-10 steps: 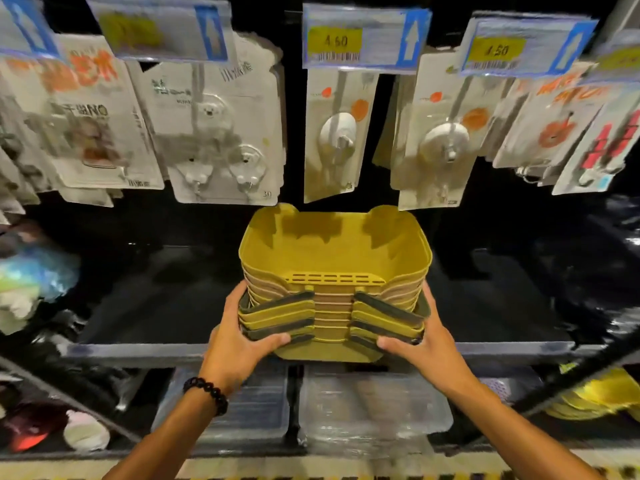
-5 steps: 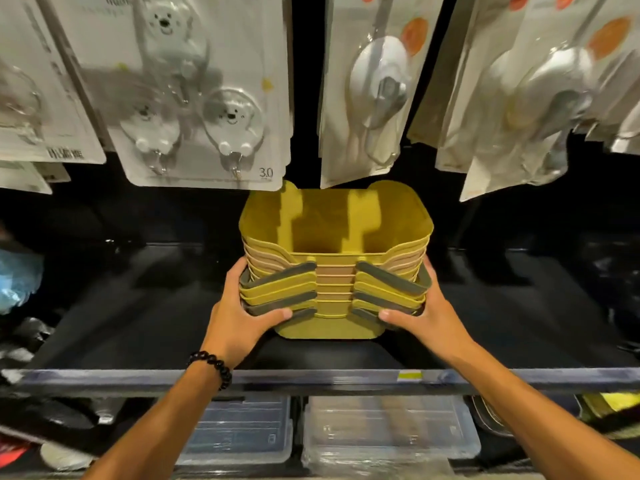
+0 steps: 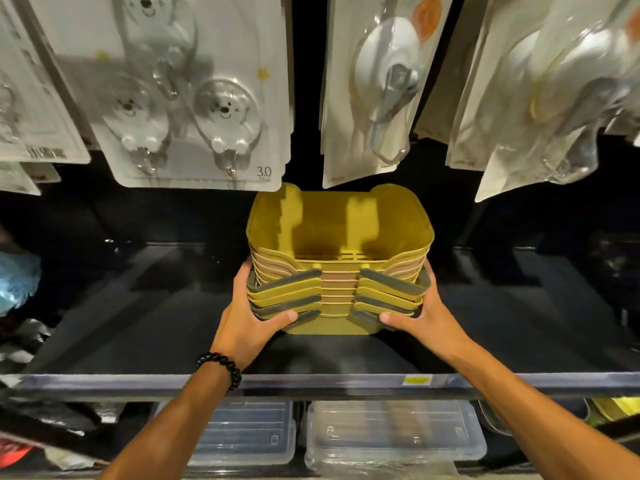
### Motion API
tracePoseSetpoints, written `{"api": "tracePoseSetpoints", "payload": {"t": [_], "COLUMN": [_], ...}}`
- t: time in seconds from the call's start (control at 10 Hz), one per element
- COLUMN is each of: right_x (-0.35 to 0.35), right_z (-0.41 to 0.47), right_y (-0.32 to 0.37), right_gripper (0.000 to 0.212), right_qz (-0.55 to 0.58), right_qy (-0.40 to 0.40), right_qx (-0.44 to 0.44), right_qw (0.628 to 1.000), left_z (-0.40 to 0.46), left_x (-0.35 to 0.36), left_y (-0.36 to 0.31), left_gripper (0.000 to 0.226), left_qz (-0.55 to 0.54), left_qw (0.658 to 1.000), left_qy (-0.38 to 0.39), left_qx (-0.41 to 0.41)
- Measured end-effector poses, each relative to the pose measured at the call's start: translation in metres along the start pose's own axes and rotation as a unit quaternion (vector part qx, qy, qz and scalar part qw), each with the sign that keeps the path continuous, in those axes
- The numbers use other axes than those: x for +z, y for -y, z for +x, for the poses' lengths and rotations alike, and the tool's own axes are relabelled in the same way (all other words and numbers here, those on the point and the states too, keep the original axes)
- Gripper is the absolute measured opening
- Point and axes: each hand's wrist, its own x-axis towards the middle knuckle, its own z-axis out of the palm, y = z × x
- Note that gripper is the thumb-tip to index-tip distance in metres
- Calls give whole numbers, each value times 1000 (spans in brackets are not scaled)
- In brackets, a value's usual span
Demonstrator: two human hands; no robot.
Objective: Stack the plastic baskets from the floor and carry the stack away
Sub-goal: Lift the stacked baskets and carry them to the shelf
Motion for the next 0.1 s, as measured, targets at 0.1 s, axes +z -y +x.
{"api": "tracePoseSetpoints", "payload": {"t": [0.1], "right_x": [-7], "right_z": [-13], "right_y": [10], "right_gripper": [125], "right_qz": [-13], "right_qy": [-10], "right_qx": [-18], "right_qw": [1000], "left_z": [-8], "left_x": [-7], "left_y": [-14], "left_gripper": [120], "left_qz": [35], "left_qw": [999], "left_qy": [-12], "left_qx": [-2]}}
